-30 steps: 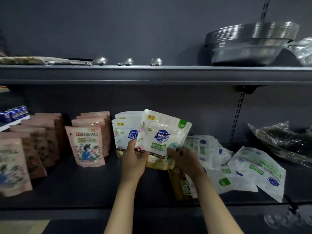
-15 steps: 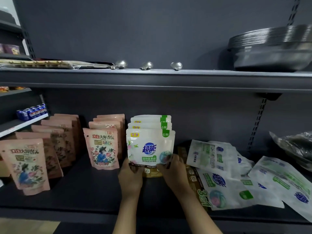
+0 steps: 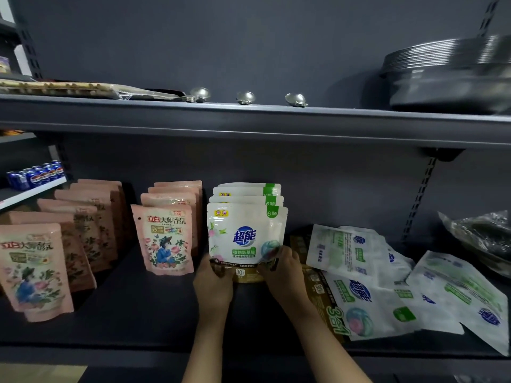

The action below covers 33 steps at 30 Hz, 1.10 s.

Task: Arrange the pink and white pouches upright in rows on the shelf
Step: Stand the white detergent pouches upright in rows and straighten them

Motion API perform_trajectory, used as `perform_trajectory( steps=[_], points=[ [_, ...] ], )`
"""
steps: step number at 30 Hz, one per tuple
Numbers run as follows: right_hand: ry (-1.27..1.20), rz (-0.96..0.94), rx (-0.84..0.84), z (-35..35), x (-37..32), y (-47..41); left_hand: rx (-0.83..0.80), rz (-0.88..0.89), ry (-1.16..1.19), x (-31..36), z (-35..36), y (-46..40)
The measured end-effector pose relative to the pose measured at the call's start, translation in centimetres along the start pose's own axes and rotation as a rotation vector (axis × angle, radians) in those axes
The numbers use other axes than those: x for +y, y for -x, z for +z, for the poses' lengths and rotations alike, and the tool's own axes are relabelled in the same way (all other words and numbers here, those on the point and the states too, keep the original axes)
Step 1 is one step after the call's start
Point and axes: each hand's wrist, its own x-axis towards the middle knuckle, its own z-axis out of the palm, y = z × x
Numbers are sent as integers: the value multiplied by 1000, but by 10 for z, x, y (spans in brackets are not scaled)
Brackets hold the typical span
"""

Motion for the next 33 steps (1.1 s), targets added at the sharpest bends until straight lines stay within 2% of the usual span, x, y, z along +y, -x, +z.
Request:
perform_trajectory(
  steps=[9,14,16,20,25,28,30,33],
  points=[
    [13,44,-40,-2,7,0,20,13,-83,-2,-3,-2],
    [38,53,-2,-17,17,0,307,131,9,15,3,4],
    [48,59,21,-27,21,-2,359,199,39,28,9,14],
    [103,6,103,-47,30,-3,265,329,-23,44,33,29],
    [231,4,185,-74,48,-11,163,390,-103,48,56,38],
    [363,242,237,-95,62,-15,116,386,-106,49,62,36],
    [356,398,279,-104,71,-14,98,392,-106,49,63,34],
    [326,517,302,-112,79,-16,36,385,-125,53,66,34]
  ],
)
